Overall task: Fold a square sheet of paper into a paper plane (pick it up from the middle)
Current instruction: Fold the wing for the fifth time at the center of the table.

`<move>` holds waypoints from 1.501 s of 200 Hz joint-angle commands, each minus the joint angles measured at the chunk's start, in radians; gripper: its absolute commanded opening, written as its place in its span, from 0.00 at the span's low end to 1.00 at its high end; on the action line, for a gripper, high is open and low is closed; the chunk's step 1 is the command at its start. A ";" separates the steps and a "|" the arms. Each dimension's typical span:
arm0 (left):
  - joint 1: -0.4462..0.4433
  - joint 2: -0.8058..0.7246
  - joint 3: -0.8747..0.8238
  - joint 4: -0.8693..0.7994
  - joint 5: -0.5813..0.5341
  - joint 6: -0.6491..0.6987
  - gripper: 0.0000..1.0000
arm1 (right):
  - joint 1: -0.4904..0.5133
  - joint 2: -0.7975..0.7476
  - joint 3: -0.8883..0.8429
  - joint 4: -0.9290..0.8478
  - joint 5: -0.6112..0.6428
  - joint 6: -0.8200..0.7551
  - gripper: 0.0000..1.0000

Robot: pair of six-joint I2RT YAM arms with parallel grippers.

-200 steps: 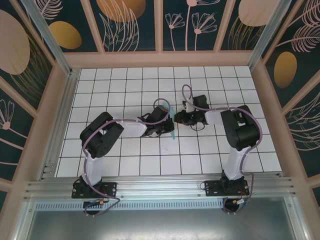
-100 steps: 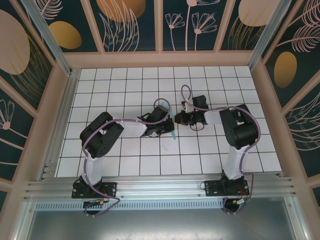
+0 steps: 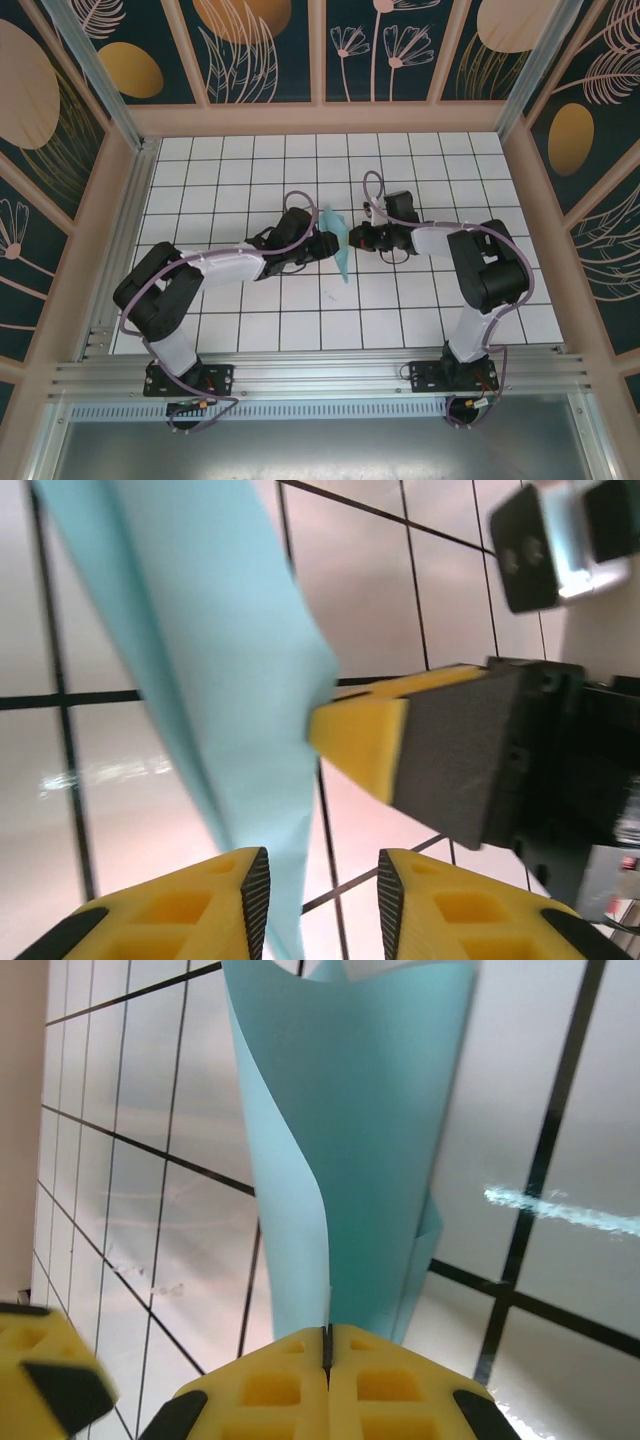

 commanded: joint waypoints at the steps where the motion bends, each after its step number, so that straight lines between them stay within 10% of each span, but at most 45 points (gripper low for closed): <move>1: 0.025 -0.021 -0.076 0.077 -0.014 -0.048 0.37 | 0.015 -0.031 -0.015 -0.033 0.017 0.015 0.00; 300: 0.050 0.235 0.080 0.022 -0.002 -0.016 0.17 | 0.023 0.143 0.162 -0.154 -0.007 -0.097 0.00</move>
